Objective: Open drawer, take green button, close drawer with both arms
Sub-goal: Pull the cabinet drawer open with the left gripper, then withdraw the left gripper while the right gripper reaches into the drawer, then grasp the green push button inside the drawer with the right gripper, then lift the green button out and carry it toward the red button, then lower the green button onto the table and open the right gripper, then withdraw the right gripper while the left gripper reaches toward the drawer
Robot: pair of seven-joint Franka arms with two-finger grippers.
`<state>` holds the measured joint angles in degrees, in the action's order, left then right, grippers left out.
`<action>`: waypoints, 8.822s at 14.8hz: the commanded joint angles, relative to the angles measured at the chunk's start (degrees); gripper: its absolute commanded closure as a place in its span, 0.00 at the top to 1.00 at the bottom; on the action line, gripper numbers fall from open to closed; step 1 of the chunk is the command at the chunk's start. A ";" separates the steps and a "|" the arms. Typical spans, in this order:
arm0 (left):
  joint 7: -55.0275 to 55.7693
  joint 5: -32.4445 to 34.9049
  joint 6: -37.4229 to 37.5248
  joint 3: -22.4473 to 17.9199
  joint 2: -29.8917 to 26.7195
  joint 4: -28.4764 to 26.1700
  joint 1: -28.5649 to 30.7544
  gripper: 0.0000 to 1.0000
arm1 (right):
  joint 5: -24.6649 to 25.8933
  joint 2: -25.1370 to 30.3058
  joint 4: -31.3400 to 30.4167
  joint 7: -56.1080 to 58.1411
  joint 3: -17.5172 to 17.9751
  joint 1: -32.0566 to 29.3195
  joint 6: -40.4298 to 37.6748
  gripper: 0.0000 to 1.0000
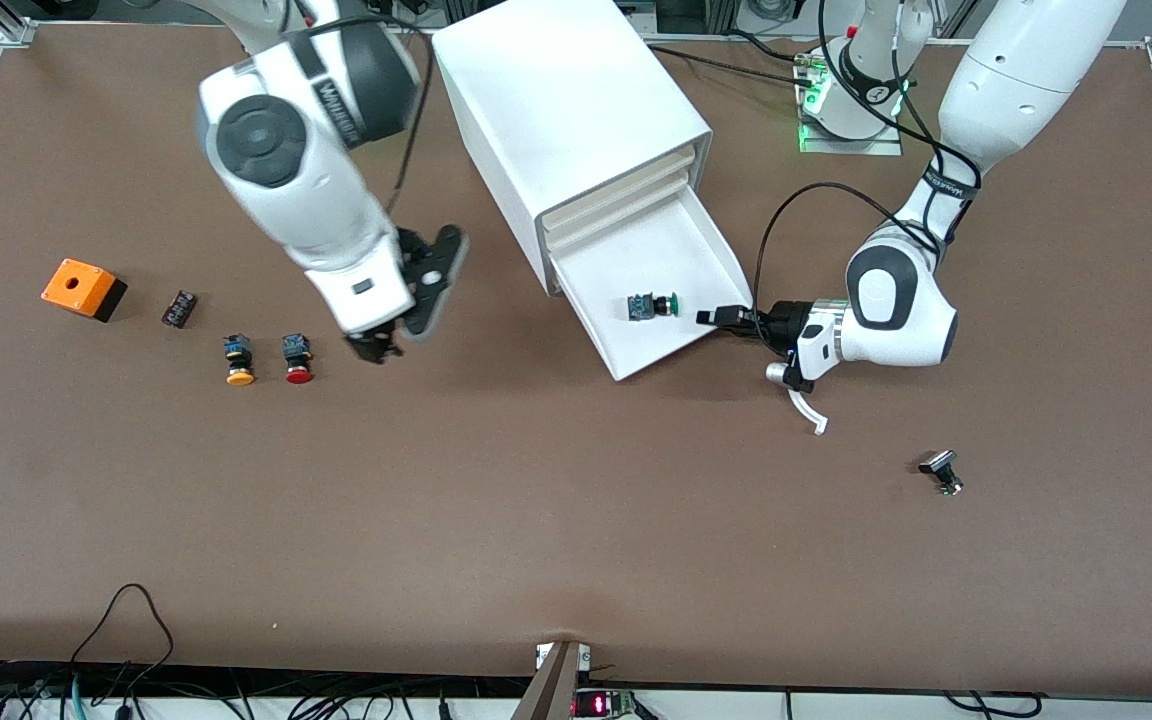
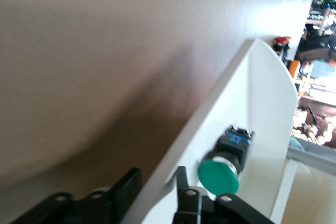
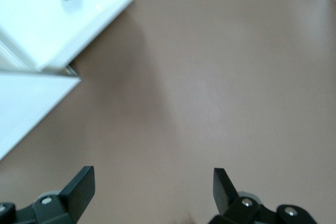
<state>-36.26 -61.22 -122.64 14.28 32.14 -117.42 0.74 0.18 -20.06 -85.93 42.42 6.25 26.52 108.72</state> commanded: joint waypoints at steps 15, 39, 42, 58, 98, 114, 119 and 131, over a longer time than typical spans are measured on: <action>1.72 43.37 6.50 -6.62 -32.30 7.37 8.22 1.00 | -2.20 -17.46 12.98 -9.63 1.31 16.44 10.18 1.00; 28.09 63.41 31.41 -9.01 -34.86 20.48 3.65 1.00 | 2.88 -29.69 16.68 -8.49 1.40 20.59 19.34 0.95; 28.00 63.33 31.41 -8.92 -34.86 20.66 3.57 1.00 | 4.12 -29.69 16.33 -8.14 1.40 20.67 19.60 0.88; 28.18 60.78 31.32 -9.10 -33.63 21.62 4.27 1.00 | 6.93 -31.62 16.67 -7.88 1.31 21.55 20.83 0.36; 28.18 60.78 31.41 -9.19 -33.54 21.62 4.27 1.00 | 9.13 -12.02 -22.16 -21.71 -8.27 -12.10 37.59 0.29; 28.09 60.87 31.41 -9.19 -33.54 21.62 4.27 1.00 | 5.11 -12.82 -21.48 -3.31 -6.70 -16.15 43.95 1.00; 28.09 60.78 31.32 -9.27 -33.46 21.62 4.36 1.00 | 2.91 -7.98 -20.77 -3.48 -5.55 -16.07 39.49 1.00; 27.74 60.78 32.64 -9.10 -30.29 26.46 4.01 1.00 | -8.09 0.55 -0.85 -8.23 -8.53 -16.24 -1.81 1.00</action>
<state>-8.22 0.76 -91.76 4.87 0.69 -93.69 4.72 -6.70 -19.18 -93.56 35.21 -1.59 10.79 115.03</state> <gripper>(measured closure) 0.000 0.000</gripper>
